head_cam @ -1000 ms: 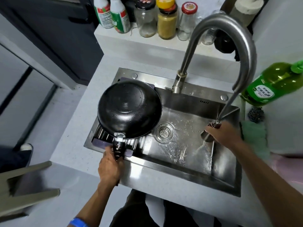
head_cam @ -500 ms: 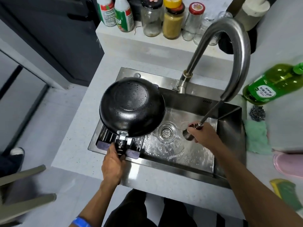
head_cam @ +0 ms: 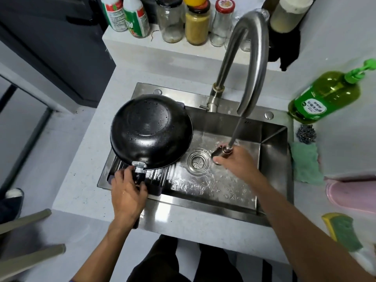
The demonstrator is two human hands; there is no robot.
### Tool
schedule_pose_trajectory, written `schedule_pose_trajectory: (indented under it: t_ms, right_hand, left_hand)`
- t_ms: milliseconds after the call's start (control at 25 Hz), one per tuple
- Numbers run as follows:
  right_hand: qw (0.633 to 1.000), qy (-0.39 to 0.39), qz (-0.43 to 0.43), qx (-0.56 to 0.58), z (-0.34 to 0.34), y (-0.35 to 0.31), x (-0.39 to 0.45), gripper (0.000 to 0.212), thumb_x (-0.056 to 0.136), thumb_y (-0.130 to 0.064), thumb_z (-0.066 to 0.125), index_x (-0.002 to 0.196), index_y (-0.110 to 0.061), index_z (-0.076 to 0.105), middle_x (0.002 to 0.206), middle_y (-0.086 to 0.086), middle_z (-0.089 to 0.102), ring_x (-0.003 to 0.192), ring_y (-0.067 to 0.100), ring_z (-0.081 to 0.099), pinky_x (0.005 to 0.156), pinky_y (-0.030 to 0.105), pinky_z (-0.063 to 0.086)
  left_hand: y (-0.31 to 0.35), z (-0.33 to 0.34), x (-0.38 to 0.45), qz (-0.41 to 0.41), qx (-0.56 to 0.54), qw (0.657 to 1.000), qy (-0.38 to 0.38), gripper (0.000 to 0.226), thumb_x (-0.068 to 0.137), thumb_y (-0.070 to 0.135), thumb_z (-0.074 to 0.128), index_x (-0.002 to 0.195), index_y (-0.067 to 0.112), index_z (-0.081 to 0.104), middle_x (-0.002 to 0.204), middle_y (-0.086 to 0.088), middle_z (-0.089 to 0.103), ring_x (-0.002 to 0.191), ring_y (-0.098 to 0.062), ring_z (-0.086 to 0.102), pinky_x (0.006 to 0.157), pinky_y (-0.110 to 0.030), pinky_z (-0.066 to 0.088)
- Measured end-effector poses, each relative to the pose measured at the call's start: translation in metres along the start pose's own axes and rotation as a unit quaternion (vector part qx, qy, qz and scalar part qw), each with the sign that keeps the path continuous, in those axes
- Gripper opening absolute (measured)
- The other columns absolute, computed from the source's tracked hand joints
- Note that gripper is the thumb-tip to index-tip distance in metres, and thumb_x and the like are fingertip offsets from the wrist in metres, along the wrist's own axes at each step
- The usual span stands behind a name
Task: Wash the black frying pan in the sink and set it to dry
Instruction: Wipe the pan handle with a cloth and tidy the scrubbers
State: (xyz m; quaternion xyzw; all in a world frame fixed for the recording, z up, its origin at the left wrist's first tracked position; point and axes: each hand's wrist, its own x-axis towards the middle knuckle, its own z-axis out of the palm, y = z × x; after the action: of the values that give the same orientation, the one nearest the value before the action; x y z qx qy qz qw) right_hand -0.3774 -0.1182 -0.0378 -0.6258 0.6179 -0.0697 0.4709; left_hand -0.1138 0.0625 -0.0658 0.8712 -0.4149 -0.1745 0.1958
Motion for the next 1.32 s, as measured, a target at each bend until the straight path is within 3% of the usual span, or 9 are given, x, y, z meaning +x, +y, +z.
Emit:
schedule_pose_trajectory:
  t_ms: [200,400,480,560,680,800,920,1080,1320]
  right_hand:
    - [0.998,0.035,-0.026,0.044,-0.014,-0.024,-0.006,0.020,0.081,-0.037,0.080,0.091,-0.024,0.069,0.089,-0.007,0.073,0.086,0.013,0.070,0.086,0.039,0.057]
    - [0.991,0.063,-0.114,0.038,-0.075,-0.087,-0.022,0.020,0.082,-0.034,0.080,0.077,-0.023,0.064,0.069,-0.006,0.072,0.057,-0.002,0.065,0.059,0.025,0.055]
    - [0.991,0.043,-0.118,0.049,-0.076,-0.092,-0.026,0.020,0.081,-0.032,0.081,0.075,-0.022,0.064,0.066,-0.005,0.072,0.052,-0.002,0.065,0.057,0.028,0.058]
    - [0.990,0.043,-0.116,0.061,-0.072,-0.089,-0.026,0.022,0.079,-0.033,0.082,0.076,-0.021,0.065,0.069,-0.003,0.073,0.061,0.008,0.071,0.066,0.037,0.063]
    - [0.990,0.037,-0.116,0.066,-0.074,-0.086,-0.020,0.025,0.077,-0.036,0.084,0.079,-0.016,0.068,0.070,-0.004,0.074,0.065,0.019,0.073,0.069,0.043,0.063]
    - [0.987,0.020,-0.143,0.068,-0.076,-0.085,-0.018,0.025,0.077,-0.029,0.084,0.074,-0.011,0.067,0.052,-0.015,0.063,0.044,0.000,0.055,0.052,0.020,0.048]
    - [0.988,-0.001,-0.144,0.061,-0.077,-0.085,-0.016,0.025,0.077,-0.029,0.083,0.070,-0.011,0.066,0.048,-0.017,0.059,0.041,-0.003,0.051,0.048,0.012,0.040]
    - [0.987,0.001,-0.153,0.050,-0.072,-0.084,-0.013,0.023,0.079,-0.030,0.082,0.071,-0.014,0.068,0.053,-0.015,0.065,0.043,-0.002,0.052,0.050,0.013,0.039]
    - [0.988,0.014,-0.140,0.058,-0.057,-0.087,-0.007,0.026,0.074,-0.036,0.084,0.069,-0.017,0.066,0.055,-0.008,0.064,0.051,0.007,0.054,0.059,0.034,0.051]
  left_hand:
    - [0.072,-0.001,0.035,0.086,-0.043,0.995,0.003,0.036,0.083,0.013,0.066,0.118,0.013,0.058,0.115,-0.008,0.051,0.106,-0.027,0.046,0.089,-0.041,0.043]
    - [0.134,0.012,0.076,0.185,-0.002,0.982,-0.038,0.035,0.082,0.017,0.062,0.117,0.012,0.060,0.110,-0.010,0.059,0.101,-0.030,0.052,0.092,-0.042,0.045]
    - [0.164,0.017,0.102,0.202,-0.001,0.978,-0.058,0.031,0.083,0.017,0.060,0.114,0.012,0.060,0.106,-0.011,0.063,0.099,-0.031,0.056,0.088,-0.044,0.048]
    - [0.191,0.023,0.130,0.210,0.016,0.975,-0.079,0.030,0.085,0.018,0.057,0.114,0.010,0.058,0.106,-0.014,0.065,0.099,-0.034,0.059,0.085,-0.043,0.050]
    - [0.227,0.038,0.166,0.171,0.060,0.972,-0.147,0.045,0.088,0.018,0.054,0.131,0.008,0.050,0.123,-0.017,0.062,0.115,-0.036,0.056,0.097,-0.044,0.047]
    - [0.238,0.055,0.195,0.085,0.083,0.979,-0.163,0.038,0.089,0.023,0.058,0.125,0.010,0.059,0.128,-0.013,0.059,0.119,-0.034,0.054,0.094,-0.036,0.045]
    - [0.231,0.066,0.205,0.073,0.078,0.976,-0.192,0.031,0.087,0.032,0.065,0.108,0.009,0.070,0.116,-0.013,0.068,0.110,-0.032,0.061,0.083,-0.029,0.046]
    - [0.229,0.072,0.200,0.090,0.034,0.982,-0.165,0.021,0.088,0.019,0.064,0.099,0.005,0.074,0.102,-0.015,0.072,0.100,-0.033,0.066,0.085,-0.031,0.050]
    - [0.263,0.071,0.196,0.153,-0.011,0.977,-0.148,0.012,0.084,0.024,0.062,0.078,0.013,0.063,0.080,-0.006,0.067,0.078,-0.032,0.063,0.064,-0.030,0.044]
